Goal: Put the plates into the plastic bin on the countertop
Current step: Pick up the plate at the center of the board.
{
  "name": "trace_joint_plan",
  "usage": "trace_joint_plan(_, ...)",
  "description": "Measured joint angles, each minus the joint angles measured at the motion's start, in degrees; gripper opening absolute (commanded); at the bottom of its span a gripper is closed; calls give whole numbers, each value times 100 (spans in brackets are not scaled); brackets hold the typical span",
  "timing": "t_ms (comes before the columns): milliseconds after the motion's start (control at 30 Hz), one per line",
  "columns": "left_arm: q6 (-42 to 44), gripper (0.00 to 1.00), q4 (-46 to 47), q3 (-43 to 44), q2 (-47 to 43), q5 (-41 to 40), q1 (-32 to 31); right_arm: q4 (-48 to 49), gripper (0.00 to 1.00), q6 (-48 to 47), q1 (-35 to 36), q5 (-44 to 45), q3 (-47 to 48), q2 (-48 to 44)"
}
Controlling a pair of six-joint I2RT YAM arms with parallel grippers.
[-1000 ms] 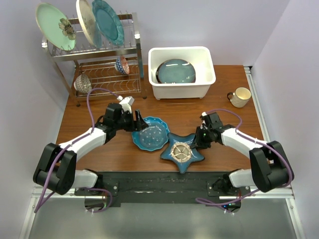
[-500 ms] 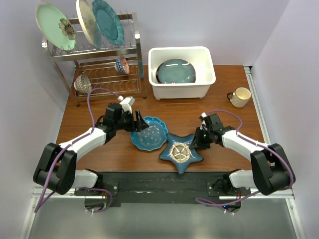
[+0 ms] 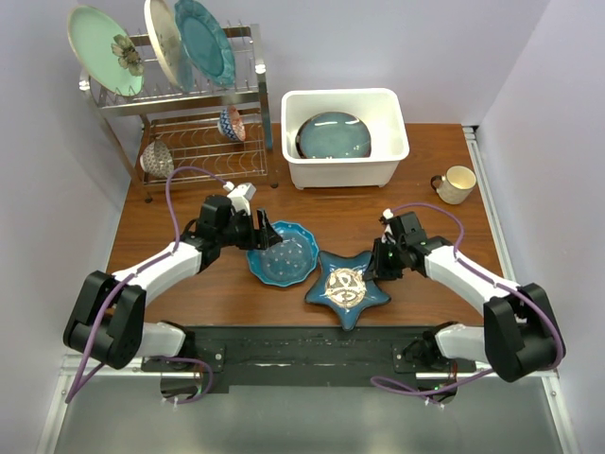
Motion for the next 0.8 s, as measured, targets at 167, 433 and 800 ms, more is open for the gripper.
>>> trace_joint_plan(167,0,73,-7,0,0,-2,0,-105,0,-44,0,-48,52,-103)
trace_joint_plan(433,2,73,-72,50,0,-79,0,-363,0,-107,0,-188,474,-280)
trace_joint_plan(800,2,78,-76,63,-15,-90,0,-330,0,-195,0,-503,1388,214)
